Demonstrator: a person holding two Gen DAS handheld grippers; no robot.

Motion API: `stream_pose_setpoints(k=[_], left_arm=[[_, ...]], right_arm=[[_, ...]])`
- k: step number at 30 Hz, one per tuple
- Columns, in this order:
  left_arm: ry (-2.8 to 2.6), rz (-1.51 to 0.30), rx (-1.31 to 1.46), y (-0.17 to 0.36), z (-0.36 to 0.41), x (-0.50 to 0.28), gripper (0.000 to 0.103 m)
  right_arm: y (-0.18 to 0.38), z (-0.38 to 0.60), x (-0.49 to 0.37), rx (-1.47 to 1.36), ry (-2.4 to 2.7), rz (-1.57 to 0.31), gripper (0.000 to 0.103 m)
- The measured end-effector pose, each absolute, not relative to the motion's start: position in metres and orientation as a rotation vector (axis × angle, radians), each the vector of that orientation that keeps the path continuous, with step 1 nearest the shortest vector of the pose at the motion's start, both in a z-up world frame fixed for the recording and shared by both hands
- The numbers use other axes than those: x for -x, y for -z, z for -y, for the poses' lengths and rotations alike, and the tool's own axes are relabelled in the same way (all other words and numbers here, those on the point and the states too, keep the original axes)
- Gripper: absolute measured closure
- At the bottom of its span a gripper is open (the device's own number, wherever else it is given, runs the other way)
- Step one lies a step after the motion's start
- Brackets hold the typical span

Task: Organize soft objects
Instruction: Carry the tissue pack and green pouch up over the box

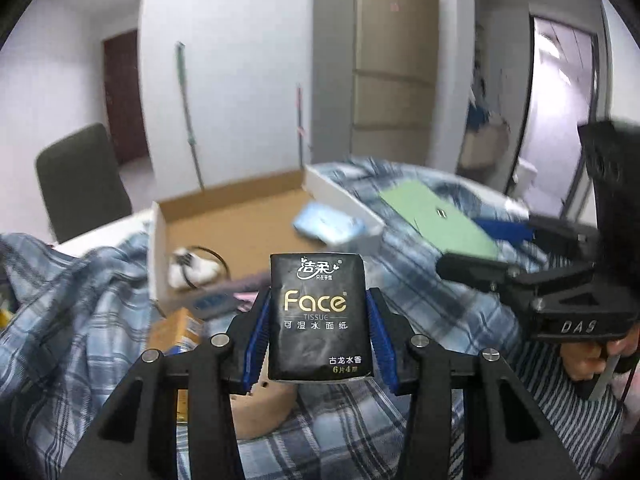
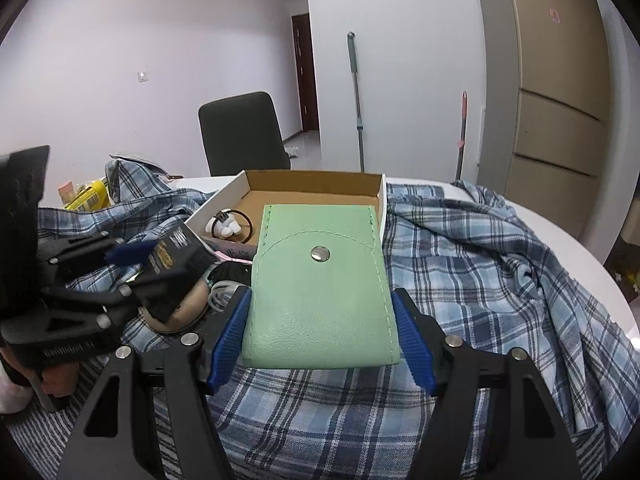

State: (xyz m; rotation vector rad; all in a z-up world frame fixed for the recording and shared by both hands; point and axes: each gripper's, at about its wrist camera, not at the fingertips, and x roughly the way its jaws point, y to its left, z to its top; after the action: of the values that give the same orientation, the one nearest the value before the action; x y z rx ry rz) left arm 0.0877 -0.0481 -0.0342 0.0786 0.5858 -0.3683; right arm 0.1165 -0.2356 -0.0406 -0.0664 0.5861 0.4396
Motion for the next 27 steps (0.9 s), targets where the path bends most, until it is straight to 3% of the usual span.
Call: stream_pose_setpoints(k=[16, 27], left_arm=[[0.205, -0.292, -0.038, -0.008, 0.031, -0.061, 0.055], [0.124, -0.148, 0.037, -0.045, 0.011, -0.127, 0.055]], right_arm=[[0.015, 0.223, -0.117, 0.092, -0.399, -0.504, 0.035], [-0.029, 0.191, -0.170, 0.075, -0.345, -0.327, 0.035]])
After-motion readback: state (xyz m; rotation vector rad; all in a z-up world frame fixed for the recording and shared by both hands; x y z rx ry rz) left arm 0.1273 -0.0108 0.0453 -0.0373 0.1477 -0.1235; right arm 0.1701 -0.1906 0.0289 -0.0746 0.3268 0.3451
